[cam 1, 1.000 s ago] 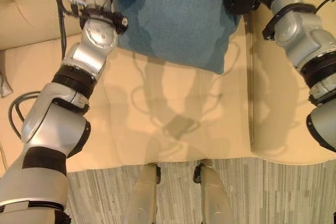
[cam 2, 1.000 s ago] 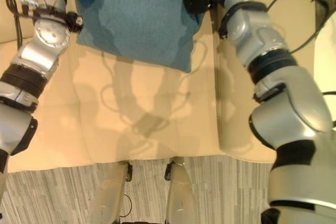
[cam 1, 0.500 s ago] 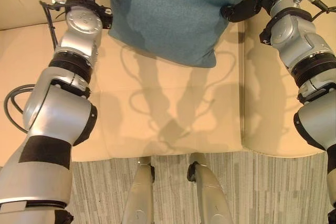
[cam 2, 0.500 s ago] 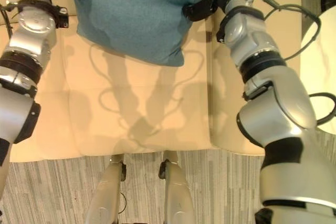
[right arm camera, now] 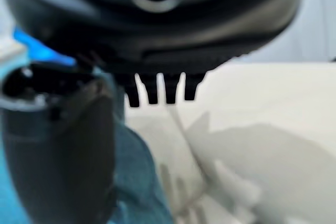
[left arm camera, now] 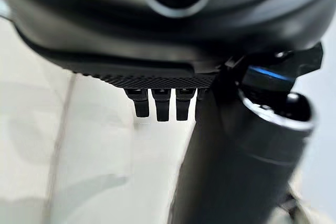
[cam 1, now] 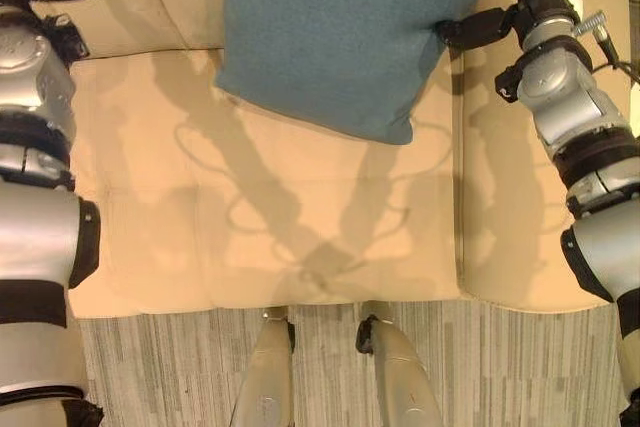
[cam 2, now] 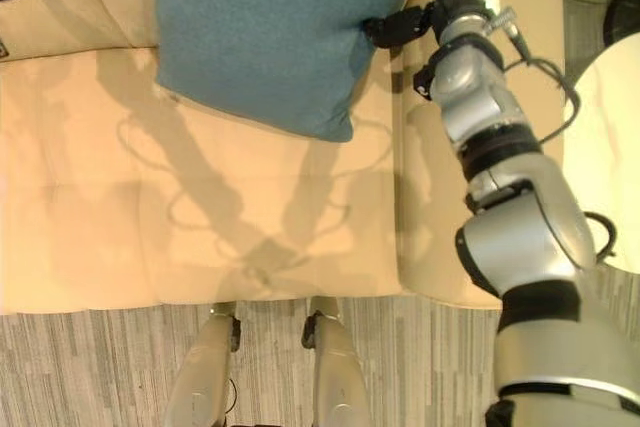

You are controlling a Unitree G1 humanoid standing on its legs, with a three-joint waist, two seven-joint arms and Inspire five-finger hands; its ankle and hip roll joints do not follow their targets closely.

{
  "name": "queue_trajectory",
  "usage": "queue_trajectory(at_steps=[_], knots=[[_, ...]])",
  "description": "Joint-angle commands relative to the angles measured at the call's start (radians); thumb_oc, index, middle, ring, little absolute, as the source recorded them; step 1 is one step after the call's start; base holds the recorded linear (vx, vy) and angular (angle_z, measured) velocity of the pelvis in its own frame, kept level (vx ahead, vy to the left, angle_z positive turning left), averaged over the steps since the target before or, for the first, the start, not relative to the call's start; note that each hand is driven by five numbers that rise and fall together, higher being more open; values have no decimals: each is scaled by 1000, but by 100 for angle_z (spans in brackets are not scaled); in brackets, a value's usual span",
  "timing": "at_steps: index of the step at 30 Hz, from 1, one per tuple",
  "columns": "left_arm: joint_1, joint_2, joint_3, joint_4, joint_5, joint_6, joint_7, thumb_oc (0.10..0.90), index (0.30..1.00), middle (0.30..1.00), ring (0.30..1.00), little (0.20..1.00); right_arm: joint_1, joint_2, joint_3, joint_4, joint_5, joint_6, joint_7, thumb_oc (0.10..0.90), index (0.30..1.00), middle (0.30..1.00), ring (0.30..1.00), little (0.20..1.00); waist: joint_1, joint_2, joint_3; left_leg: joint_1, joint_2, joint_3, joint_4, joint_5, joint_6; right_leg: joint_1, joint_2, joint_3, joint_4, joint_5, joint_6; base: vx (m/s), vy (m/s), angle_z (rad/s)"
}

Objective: Pick up all the scattered cushions and arrange them neatly on the sofa.

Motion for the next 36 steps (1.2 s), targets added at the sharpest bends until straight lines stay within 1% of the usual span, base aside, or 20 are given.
queue_trajectory(at_steps=[1,7,8,9,10,12,14,18,20,21,24,25,27,30,31,32,33,34,35,36], knots=[[130,-12,32,-35,-2,-80,-22,800,900,900,900,900,29,-94,-55,-38,-88,-47,-195,800,900,900,900,900,0,-12,-137,41,-16,-13,8,-82,17,171,-77,29,144,-252,156,58,60,7],[417,-75,155,-213,3,-100,-37,800,900,900,900,900,236,-65,-263,-180,-100,-53,-278,800,900,900,900,900,-11,-10,-150,78,-15,-4,11,-99,22,208,-78,29,139,-263,148,26,12,3],[573,-96,210,-272,58,-89,-41,800,900,900,900,900,397,-56,-349,-244,-137,-56,-263,800,900,900,900,900,-22,-19,-166,98,-8,-1,12,-106,23,229,-75,27,138,-271,144,66,-7,2],[586,-98,212,-281,62,-87,-39,800,900,900,900,900,415,-52,-356,-256,-141,-53,-262,800,900,900,900,900,-22,-21,-172,102,-8,-1,11,-106,23,233,-75,27,137,-272,144,86,-5,0],[720,-136,237,-266,152,-63,-60,800,900,900,900,900,527,-49,-418,-273,-144,-77,-235,800,900,900,900,900,-34,-30,-188,125,-2,5,8,-113,26,253,-72,25,135,-274,143,41,8,-1],[811,-171,267,-280,162,-57,-66,800,900,900,900,900,590,-47,-449,-290,-152,-82,-230,800,900,900,900,900,-37,-33,-199,142,-1,8,6,-117,28,268,-71,25,131,-275,142,66,15,-5],[1011,-278,339,-263,156,-40,-91,800,900,900,900,900,771,-3,-532,-313,-154,-91,-202,800,900,900,900,900,-54,-35,-242,190,8,17,-3,-126,30,308,-66,25,123,-279,141,88,15,-18],[1171,-367,391,-199,140,-20,-132,800,900,900,900,900,953,-3,-602,-332,-175,-89,-141,800,900,900,900,900,-69,-32,-282,239,21,19,-8,-133,30,343,-56,23,132,-294,139,58,-6,-3],[1271,-425,462,-116,68,8,-170,800,900,900,900,900,1058,9,-660,-343,-183,-84,-110,800,900,900,900,900,-77,-27,-296,265,29,19,-5,-141,31,359,-47,24,151,-314,134,72,-5,-3],[1353,-479,535,-7,-38,39,-197,800,900,900,900,900,1126,34,-725,-348,-161,-90,-108,800,900,900,900,900,-87,-17,-304,294,37,20,-6,-145,29,376,-40,23,176,-339,129,46,-2,-6],[1403,-509,573,60,-72,47,-190,800,900,900,900,900,1160,64,-778,-354,-123,-102,-147,800,900,900,900,900,-92,-9,-307,287,43,19,-13,-112,19,380,-37,19,176,-339,126,-77,26,-12],[1401,-525,564,83,-64,35,-181,800,900,900,900,900,1172,80,-788,-335,-95,-117,-178,800,900,900,900,900,-88,-7,-291,266,39,-11,-7,-79,-9,365,-38,22,188,-329,122,-307,90,-11],[1401,-544,555,128,-36,31,-178,800,900,900,900,900,1179,111,-789,-256,-40,-130,-193,800,900,900,900,900,-94,-17,-283,273,21,-59,50,-123,-11,332,-54,27,213,-323,118,-351,117,-7],[1433,-589,534,210,56,60,-186,800,900,900,900,900,1187,150,-789,-138,28,-127,-185,800,900,900,900,900,-127,-18,-301,347,46,-49,193,-199,-7,283,-81,27,246,-306,116,-288,162,-11],[1433,-589,535,210,57,59,-187,800,900,900,900,900,1186,149,-788,-137,28,-127,-185,800,900,900,900,900,-127,-18,-302,344,46,-49,194,-197,-7,281,-82,28,245,-302,116,-294,262,-36],[1460,-616,529,273,157,78,-184,800,900,900,900,900,1212,177,-772,-63,40,-120,-160,800,900,900,900,900,-154,-5,-321,442,62,-69,275,-226,-13,243,-87,48,293,-297,114,-202,189,-31],[1460,-616,530,273,158,78,-184,800,900,900,900,900,1212,177,-771,-61,40,-121,-160,800,900,900,900,900,-155,-6,-322,440,60,-69,274,-223,-13,241,-88,48,291,-294,114,-351,446,-25],[1466,-644,469,289,306,87,-193,800,900,900,900,900,1230,214,-748,22,59,-115,-128,800,900,900,900,900,-201,20,-356,577,102,-69,272,-233,-20,189,-102,60,339,-284,120,-171,257,-4],[1467,-644,469,289,306,87,-193,800,900,900,900,900,1230,213,-748,23,60,-116,-128,800,900,900,900,900,-200,19,-357,579,101,-68,266,-228,-21,188,-103,61,337,-281,119,-371,521,-21],[1463,-680,418,262,350,92,-207,800,900,900,900,900,1249,235,-729,75,72,-104,-92,800,900,900,900,900,-232,38,-374,626,117,-69,230,-254,-17,136,-121,90,362,-260,139,-210,264,-12]])
